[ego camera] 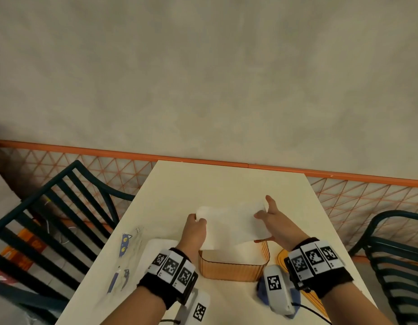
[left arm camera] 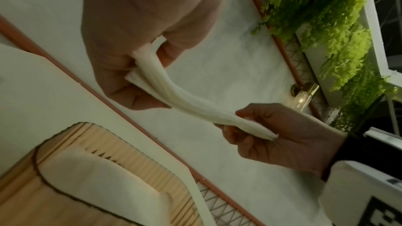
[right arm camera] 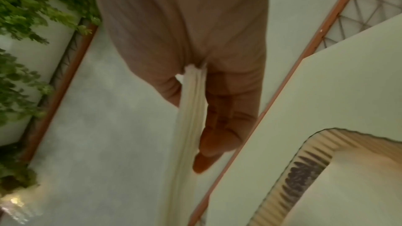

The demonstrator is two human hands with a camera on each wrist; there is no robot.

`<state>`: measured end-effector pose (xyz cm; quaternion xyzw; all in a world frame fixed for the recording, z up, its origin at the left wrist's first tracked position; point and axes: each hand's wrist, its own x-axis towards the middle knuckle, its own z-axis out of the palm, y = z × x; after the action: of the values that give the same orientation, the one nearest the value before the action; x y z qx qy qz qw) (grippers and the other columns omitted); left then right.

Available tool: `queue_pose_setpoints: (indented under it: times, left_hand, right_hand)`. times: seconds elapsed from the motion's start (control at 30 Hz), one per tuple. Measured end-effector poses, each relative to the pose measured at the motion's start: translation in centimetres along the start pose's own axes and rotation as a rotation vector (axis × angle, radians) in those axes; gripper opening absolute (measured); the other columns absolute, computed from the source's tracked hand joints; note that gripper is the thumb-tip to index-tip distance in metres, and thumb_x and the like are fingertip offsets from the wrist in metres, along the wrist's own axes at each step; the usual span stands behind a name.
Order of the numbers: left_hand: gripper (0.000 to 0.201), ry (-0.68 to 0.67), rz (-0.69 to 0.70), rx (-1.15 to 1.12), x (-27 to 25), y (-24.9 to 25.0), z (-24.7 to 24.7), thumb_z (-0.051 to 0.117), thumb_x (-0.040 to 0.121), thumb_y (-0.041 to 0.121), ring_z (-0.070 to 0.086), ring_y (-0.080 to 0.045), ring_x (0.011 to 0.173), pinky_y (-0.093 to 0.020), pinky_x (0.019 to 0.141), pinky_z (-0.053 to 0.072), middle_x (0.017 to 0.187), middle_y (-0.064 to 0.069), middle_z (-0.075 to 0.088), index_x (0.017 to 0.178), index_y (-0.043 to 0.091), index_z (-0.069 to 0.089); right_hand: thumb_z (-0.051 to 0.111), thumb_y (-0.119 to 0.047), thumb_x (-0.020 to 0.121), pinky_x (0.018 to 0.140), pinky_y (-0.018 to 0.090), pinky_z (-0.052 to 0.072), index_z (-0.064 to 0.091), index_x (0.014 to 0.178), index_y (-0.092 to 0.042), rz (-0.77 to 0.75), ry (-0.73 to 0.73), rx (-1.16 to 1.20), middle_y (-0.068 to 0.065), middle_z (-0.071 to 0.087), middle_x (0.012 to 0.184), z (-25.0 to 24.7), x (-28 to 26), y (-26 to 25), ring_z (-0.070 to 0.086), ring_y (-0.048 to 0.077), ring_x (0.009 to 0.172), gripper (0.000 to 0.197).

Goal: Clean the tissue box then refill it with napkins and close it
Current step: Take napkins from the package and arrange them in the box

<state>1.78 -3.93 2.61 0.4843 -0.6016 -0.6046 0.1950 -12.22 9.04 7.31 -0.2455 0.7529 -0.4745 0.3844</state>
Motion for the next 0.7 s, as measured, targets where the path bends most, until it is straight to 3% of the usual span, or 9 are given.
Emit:
queue_pose_setpoints:
  times: [0.1, 0.17, 0.23, 0.3, 0.37, 0.53, 0.6, 0.7]
  left_hand:
    - [0.026, -0.006, 0.079, 0.207, 1.4, 0.0, 0.3, 0.040, 0.094, 0.007, 0.050, -0.021, 0.084, -0.025, 0.060, 0.039, 0.096, -0.006, 0.052, 0.117, 0.002, 0.050]
    - [0.011, -0.001, 0.125, 0.370, 2.3, -0.4, 0.8, 0.044, 0.092, 0.006, 0.050, -0.021, 0.086, -0.026, 0.065, 0.040, 0.092, -0.007, 0.053, 0.087, 0.010, 0.053]
    - [0.024, -0.005, 0.125, 0.524, 3.4, -1.5, 1.3, 0.046, 0.091, 0.006, 0.055, -0.026, 0.090, -0.029, 0.075, 0.043, 0.088, -0.009, 0.059, 0.070, 0.016, 0.045]
    - [0.013, -0.023, 0.104, 0.639, 3.8, -2.4, 1.8, 0.045, 0.092, 0.006, 0.059, -0.029, 0.103, -0.032, 0.082, 0.046, 0.107, -0.015, 0.064, 0.088, 0.005, 0.057]
    - [0.024, -0.033, 0.107, 0.755, 3.9, -3.0, 2.3, 0.043, 0.093, 0.008, 0.058, -0.029, 0.110, -0.032, 0.087, 0.047, 0.119, -0.016, 0.061, 0.110, -0.001, 0.056]
    - [0.033, -0.131, 0.147, 1.037, 3.6, -2.8, 2.8, 0.037, 0.095, 0.004, 0.055, -0.028, 0.120, -0.031, 0.098, 0.044, 0.129, -0.014, 0.058, 0.123, 0.001, 0.054]
    - [0.034, -0.084, 0.207, 1.125, 3.3, -2.7, 3.2, 0.039, 0.095, 0.001, 0.053, -0.027, 0.121, -0.031, 0.097, 0.044, 0.133, -0.013, 0.052, 0.127, 0.002, 0.048]
    - [0.039, 0.038, 0.445, 1.215, 2.5, -2.8, 3.8, 0.042, 0.092, -0.003, 0.046, -0.023, 0.118, -0.030, 0.089, 0.048, 0.133, -0.010, 0.041, 0.129, 0.006, 0.041]
  right_hand:
    - [0.040, -0.007, 0.095, 0.102, 0.041, 0.038, -0.006, 0.149, -0.017, 0.049, 0.157, -0.187, 0.021, 0.044, 0.138, 0.2, 1.5, 1.0, 0.048, 0.038, 0.121, 0.072]
    - [0.041, -0.004, 0.093, 0.098, 0.039, 0.040, -0.008, 0.149, -0.013, 0.070, 0.208, -0.271, 0.024, 0.050, 0.133, 0.8, 2.2, 2.0, 0.051, 0.038, 0.119, 0.075]
    - [0.042, -0.003, 0.092, 0.095, 0.038, 0.042, -0.010, 0.149, -0.014, 0.095, 0.214, -0.326, 0.023, 0.053, 0.129, 1.5, 2.7, 3.3, 0.053, 0.037, 0.115, 0.078]
    - [0.043, -0.002, 0.092, 0.094, 0.036, 0.044, -0.011, 0.149, -0.016, 0.124, 0.211, -0.389, 0.022, 0.055, 0.126, 2.0, 3.2, 4.8, 0.056, 0.035, 0.112, 0.080]
    - [0.044, -0.002, 0.091, 0.092, 0.034, 0.046, -0.012, 0.148, -0.015, 0.141, 0.185, -0.474, 0.021, 0.057, 0.124, 2.4, 3.7, 6.1, 0.058, 0.032, 0.110, 0.081]
    - [0.041, 0.000, 0.091, 0.081, 0.026, 0.050, -0.012, 0.148, -0.011, 0.121, 0.121, -0.742, 0.017, 0.060, 0.117, 2.7, 4.4, 7.2, 0.058, 0.020, 0.086, 0.078]
    - [0.042, 0.001, 0.090, 0.085, 0.027, 0.050, 0.002, 0.149, -0.014, 0.039, 0.130, -0.867, 0.015, 0.052, 0.125, 3.0, 4.3, 7.0, 0.058, 0.022, 0.098, 0.073]
    - [0.048, -0.001, 0.089, 0.094, 0.029, 0.049, 0.033, 0.139, -0.019, -0.181, 0.157, -1.064, 0.010, 0.035, 0.136, 3.5, 4.2, 6.9, 0.044, 0.025, 0.119, 0.055]
